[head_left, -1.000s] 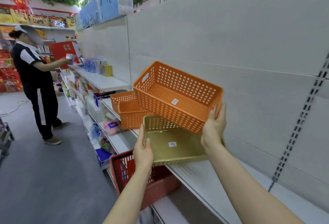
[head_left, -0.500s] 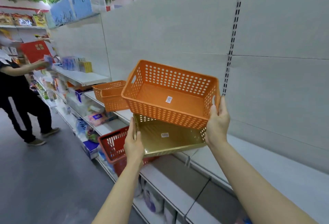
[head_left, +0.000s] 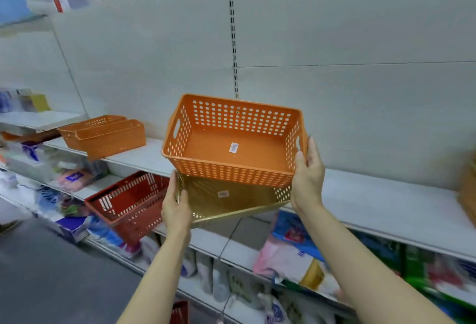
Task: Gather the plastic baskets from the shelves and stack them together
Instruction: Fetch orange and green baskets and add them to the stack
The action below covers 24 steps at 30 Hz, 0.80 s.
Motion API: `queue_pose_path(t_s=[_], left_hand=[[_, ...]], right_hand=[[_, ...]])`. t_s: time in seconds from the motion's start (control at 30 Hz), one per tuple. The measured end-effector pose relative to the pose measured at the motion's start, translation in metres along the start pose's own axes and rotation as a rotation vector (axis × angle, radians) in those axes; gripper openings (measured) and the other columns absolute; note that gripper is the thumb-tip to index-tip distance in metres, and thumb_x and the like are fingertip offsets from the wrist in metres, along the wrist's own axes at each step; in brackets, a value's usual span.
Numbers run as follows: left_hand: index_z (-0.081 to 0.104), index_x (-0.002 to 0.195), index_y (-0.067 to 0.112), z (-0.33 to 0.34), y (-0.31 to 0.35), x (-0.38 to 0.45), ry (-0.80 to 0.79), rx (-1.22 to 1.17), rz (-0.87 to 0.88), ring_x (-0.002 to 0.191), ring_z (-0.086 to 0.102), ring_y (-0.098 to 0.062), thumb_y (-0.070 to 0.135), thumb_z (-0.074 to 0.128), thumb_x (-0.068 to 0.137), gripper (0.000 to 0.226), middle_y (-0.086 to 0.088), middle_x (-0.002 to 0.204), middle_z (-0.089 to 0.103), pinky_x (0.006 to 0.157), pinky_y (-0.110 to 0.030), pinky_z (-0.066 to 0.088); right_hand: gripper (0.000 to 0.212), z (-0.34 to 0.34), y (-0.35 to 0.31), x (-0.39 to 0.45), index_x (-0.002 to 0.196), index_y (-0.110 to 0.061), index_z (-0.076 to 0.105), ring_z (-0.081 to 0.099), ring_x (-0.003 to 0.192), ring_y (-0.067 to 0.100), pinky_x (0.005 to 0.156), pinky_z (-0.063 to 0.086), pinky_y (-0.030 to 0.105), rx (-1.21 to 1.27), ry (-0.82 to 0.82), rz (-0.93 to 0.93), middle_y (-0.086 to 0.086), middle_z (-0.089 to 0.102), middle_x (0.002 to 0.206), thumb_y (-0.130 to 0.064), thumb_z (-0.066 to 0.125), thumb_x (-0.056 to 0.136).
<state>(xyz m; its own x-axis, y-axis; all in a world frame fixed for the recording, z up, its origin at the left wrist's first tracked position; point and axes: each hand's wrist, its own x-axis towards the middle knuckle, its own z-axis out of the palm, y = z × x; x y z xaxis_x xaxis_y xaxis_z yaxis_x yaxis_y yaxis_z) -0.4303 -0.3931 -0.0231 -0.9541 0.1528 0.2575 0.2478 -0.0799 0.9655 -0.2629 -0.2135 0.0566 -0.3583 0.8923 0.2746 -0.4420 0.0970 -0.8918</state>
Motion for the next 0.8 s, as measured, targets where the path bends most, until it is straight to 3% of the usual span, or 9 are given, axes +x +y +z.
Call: queue_pose_path(t_s=[0.07,0.2,0.33,0.4,0.6,0.8], left_hand=[[0.041,0.148,0.039,0.015,0.008,-0.015,-0.026,-0.021,0.016,0.138,0.043,-0.008,0.006,0.045,0.101,0.057,0.017,0.149,0.047,0.117,-0.043,0.034],[0.040,0.137,0.055,0.055,0.026,-0.046,-0.098,-0.032,0.031,0.137,0.045,-0.005,0.015,0.050,0.100,0.056,0.020,0.147,0.049,0.116,-0.044,0.035],[0.040,0.148,0.038,0.103,0.057,-0.094,-0.138,-0.080,0.071,0.139,0.043,-0.008,0.008,0.049,0.100,0.057,0.014,0.150,0.049,0.117,-0.043,0.035],[0.041,0.150,0.030,0.131,0.072,-0.122,-0.143,-0.115,0.057,0.140,0.043,-0.011,0.006,0.048,0.101,0.055,0.011,0.151,0.048,0.117,-0.041,0.034],[0.043,0.145,0.045,0.217,0.106,-0.207,-0.199,-0.193,0.027,0.136,0.045,-0.008,0.010,0.046,0.102,0.055,0.021,0.146,0.050,0.113,-0.040,0.039],[0.042,0.145,0.043,0.282,0.122,-0.261,-0.223,-0.231,0.006,0.135,0.046,-0.006,0.010,0.046,0.102,0.054,0.019,0.146,0.051,0.114,-0.042,0.039]], right_hand=[[0.048,-0.030,-0.018,-0.005,0.152,-0.022,0.025,0.051,0.119,0.005,0.076,0.050,0.011,-0.005,0.049,-0.023,-0.010,0.040,0.145,-0.015,0.035,0.105],[0.048,-0.091,-0.059,-0.009,0.152,-0.023,0.025,0.049,0.121,0.006,0.079,0.050,0.013,-0.031,0.118,-0.074,-0.010,0.039,0.146,-0.016,0.035,0.105],[0.049,-0.155,-0.097,-0.011,0.152,-0.022,0.023,0.055,0.096,-0.011,0.066,0.049,0.007,-0.034,0.142,-0.127,-0.016,0.040,0.135,-0.016,0.033,0.105],[0.049,-0.192,-0.113,-0.009,0.153,-0.021,0.023,0.055,0.093,-0.014,0.066,0.048,0.007,-0.037,0.157,-0.151,-0.015,0.040,0.137,-0.014,0.034,0.105],[0.049,-0.307,-0.166,0.005,0.152,-0.022,0.025,0.051,0.122,0.007,0.079,0.051,0.013,-0.062,0.194,-0.192,-0.011,0.038,0.146,-0.013,0.034,0.104],[0.047,-0.398,-0.209,0.021,0.150,-0.027,0.028,0.053,0.122,0.013,0.093,0.054,0.039,-0.117,0.234,-0.244,-0.006,0.043,0.145,-0.018,0.033,0.104]])
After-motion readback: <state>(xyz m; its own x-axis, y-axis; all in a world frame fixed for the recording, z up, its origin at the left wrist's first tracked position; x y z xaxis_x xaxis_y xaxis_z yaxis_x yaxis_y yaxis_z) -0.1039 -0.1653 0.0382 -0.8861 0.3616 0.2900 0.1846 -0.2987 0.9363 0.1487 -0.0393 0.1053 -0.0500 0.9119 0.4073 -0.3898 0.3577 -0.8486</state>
